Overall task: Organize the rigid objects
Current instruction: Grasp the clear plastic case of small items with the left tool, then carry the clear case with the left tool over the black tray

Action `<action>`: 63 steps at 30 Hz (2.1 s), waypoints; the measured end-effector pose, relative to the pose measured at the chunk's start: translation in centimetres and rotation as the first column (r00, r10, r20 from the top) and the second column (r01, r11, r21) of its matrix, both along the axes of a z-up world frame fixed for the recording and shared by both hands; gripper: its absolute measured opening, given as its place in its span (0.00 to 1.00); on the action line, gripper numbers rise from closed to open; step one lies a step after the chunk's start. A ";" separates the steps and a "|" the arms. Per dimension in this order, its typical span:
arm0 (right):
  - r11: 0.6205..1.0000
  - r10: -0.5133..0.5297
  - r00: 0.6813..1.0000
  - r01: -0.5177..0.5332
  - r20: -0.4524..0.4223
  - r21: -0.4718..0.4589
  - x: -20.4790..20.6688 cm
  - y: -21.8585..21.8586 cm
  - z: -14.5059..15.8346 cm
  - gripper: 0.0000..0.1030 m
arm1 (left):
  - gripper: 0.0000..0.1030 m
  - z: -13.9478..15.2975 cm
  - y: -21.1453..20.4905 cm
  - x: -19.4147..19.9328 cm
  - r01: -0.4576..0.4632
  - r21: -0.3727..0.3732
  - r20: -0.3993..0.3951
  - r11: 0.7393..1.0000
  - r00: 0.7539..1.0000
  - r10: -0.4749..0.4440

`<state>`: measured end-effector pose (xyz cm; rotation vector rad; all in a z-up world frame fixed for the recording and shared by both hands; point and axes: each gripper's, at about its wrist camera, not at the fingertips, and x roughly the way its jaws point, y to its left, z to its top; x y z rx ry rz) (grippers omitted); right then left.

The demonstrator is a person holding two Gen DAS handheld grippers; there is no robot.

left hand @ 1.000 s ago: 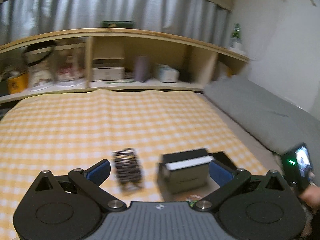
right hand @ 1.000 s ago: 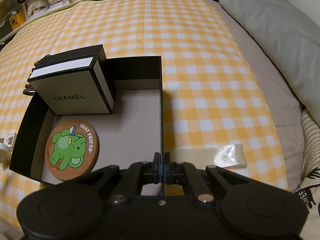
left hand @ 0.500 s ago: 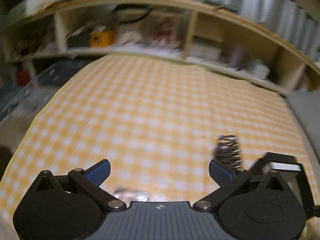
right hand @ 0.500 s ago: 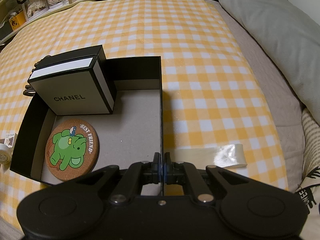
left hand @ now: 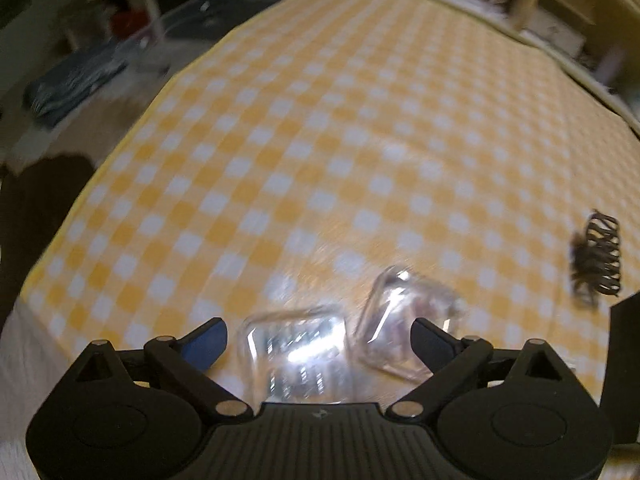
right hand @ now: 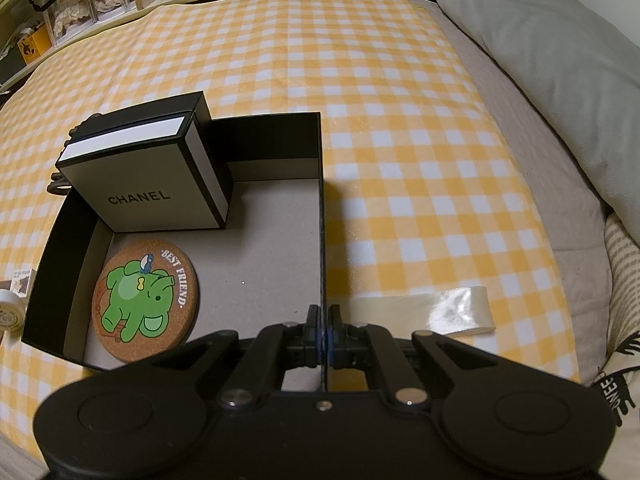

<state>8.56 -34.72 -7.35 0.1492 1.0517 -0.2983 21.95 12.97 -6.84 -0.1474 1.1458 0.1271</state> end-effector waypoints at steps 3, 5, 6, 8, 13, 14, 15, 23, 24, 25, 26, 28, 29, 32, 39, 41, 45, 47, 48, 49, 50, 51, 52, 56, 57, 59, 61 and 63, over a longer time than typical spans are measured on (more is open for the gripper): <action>1.000 0.000 1.000 0.000 -0.001 -0.001 0.0 0.0 0.0 0.03 | 0.94 -1.3 0.2 -0.3 -0.042 0.029 -0.042 0.999 0.998 0.043; 1.000 0.001 1.000 -0.001 0.000 -0.001 0.0 0.0 0.0 0.03 | 0.94 -2.1 -0.4 -0.4 -0.048 0.030 -0.073 0.998 0.996 0.050; 1.000 0.000 1.000 0.000 0.000 0.000 0.0 0.0 0.0 0.03 | 0.93 -2.5 -0.7 -0.5 -0.048 0.034 -0.081 0.998 0.995 0.050; 1.000 0.000 1.000 0.000 0.000 -0.001 0.0 0.0 0.0 0.03 | 0.90 -2.9 -1.4 -0.4 -0.041 0.059 -0.081 0.997 0.996 0.046; 1.000 0.001 1.000 -0.001 0.001 0.001 0.0 0.0 0.0 0.03 | 0.80 -3.0 -1.5 -0.7 -0.055 0.045 -0.059 0.997 0.997 0.058; 1.000 0.000 1.000 0.000 0.001 0.002 0.0 0.0 0.0 0.03 | 0.71 -3.1 -1.2 -0.9 -0.071 0.052 -0.069 0.996 0.995 0.075; 1.000 0.000 1.000 0.000 0.001 0.002 0.0 0.0 0.0 0.03 | 0.71 -3.2 -1.1 -0.9 -0.086 0.050 -0.077 0.995 0.993 0.090; 1.000 0.000 1.000 0.000 0.001 0.000 0.0 0.0 0.0 0.03 | 0.72 -3.7 -0.8 -0.2 -0.101 0.101 -0.076 0.990 0.991 0.109; 1.000 -0.001 1.000 0.001 0.002 0.000 0.0 0.0 0.0 0.04 | 0.73 -3.8 -0.8 -0.1 -0.100 0.103 -0.071 0.990 0.992 0.107; 1.000 0.000 1.000 0.000 0.001 0.000 0.0 0.0 0.0 0.04 | 0.73 -3.8 -0.8 0.0 -0.096 0.100 -0.068 0.990 0.992 0.103; 1.000 -0.001 1.000 0.001 0.002 -0.001 0.0 0.0 0.0 0.04 | 0.71 -3.7 -0.7 0.0 -0.092 0.097 -0.068 0.991 0.993 0.099; 1.000 -0.002 1.000 0.002 0.002 -0.001 0.0 0.0 0.0 0.03 | 0.71 -3.6 -0.7 0.1 -0.085 0.096 -0.063 0.992 0.994 0.092; 1.000 -0.003 1.000 0.003 0.002 -0.002 0.0 0.1 0.0 0.04 | 0.71 -3.4 -0.9 0.0 -0.085 0.098 -0.058 0.992 0.994 0.091; 1.000 -0.001 1.000 0.001 0.002 -0.002 0.0 0.1 0.0 0.03 | 0.70 -2.5 -1.2 -0.4 -0.079 0.094 -0.011 0.992 0.997 0.080; 1.000 0.001 1.000 -0.001 0.002 -0.003 0.0 0.0 0.0 0.03 | 0.71 3.0 -5.1 -3.0 0.089 -0.039 0.215 0.995 0.974 -0.079; 1.000 0.000 1.000 0.000 0.002 -0.002 0.0 0.0 0.0 0.03 | 0.71 3.8 -7.2 -3.7 0.160 -0.092 0.251 0.983 0.959 -0.133; 1.000 -0.004 1.000 0.004 0.005 0.000 -0.1 0.1 0.2 0.03 | 0.71 4.5 -12.2 -4.5 0.313 -0.187 0.278 0.931 0.926 -0.256; 1.000 -0.005 1.000 0.005 0.007 0.004 -0.1 0.0 0.2 0.03 | 0.71 4.8 -14.7 -5.0 0.378 -0.223 0.297 0.899 0.904 -0.307; 1.000 -0.004 1.000 0.004 0.007 0.004 -0.1 0.0 0.2 0.03 | 0.71 4.9 -16.0 -5.1 0.407 -0.245 0.305 0.880 0.894 -0.329; 1.000 -0.003 1.000 0.003 0.007 0.004 -0.1 0.0 0.3 0.03 | 0.71 5.0 -17.3 -5.4 0.431 -0.266 0.309 0.862 0.885 -0.347; 1.000 -0.003 1.000 0.003 0.008 0.003 -0.1 0.1 0.3 0.04 | 0.71 5.0 -18.4 -5.5 0.451 -0.287 0.311 0.845 0.878 -0.363; 1.000 -0.003 1.000 0.003 0.010 0.004 -0.2 0.1 0.5 0.04 | 0.71 4.8 -19.8 -5.6 0.467 -0.307 0.311 0.829 0.873 -0.377; 1.000 -0.004 1.000 0.004 0.012 0.007 -0.2 0.0 0.5 0.04 | 0.71 4.7 -21.4 -5.7 0.483 -0.324 0.306 0.814 0.867 -0.393; 0.999 -0.019 0.999 0.018 0.041 0.035 -0.6 -0.3 1.1 0.05 | 0.71 3.2 -26.5 -6.2 0.540 -0.346 0.296 0.767 0.839 -0.457; 0.999 -0.025 0.998 0.022 0.049 0.046 -0.7 -0.4 1.3 0.05 | 0.71 2.7 -27.5 -6.4 0.552 -0.346 0.291 0.759 0.832 -0.473; 0.996 -0.042 0.997 0.036 0.069 0.080 -0.8 -0.9 1.6 0.05 | 0.71 1.7 -28.8 -6.9 0.572 -0.347 0.282 0.744 0.820 -0.499; 0.993 -0.054 0.994 0.044 0.090 0.109 -0.6 -1.5 2.0 0.07 | 0.71 0.7 -29.9 -7.0 0.583 -0.347 0.269 0.734 0.812 -0.518; 0.991 -0.055 0.993 0.042 0.101 0.129 -0.2 -2.1 2.1 0.08 | 0.71 -0.2 -30.9 -7.3 0.593 -0.348 0.261 0.726 0.805 -0.533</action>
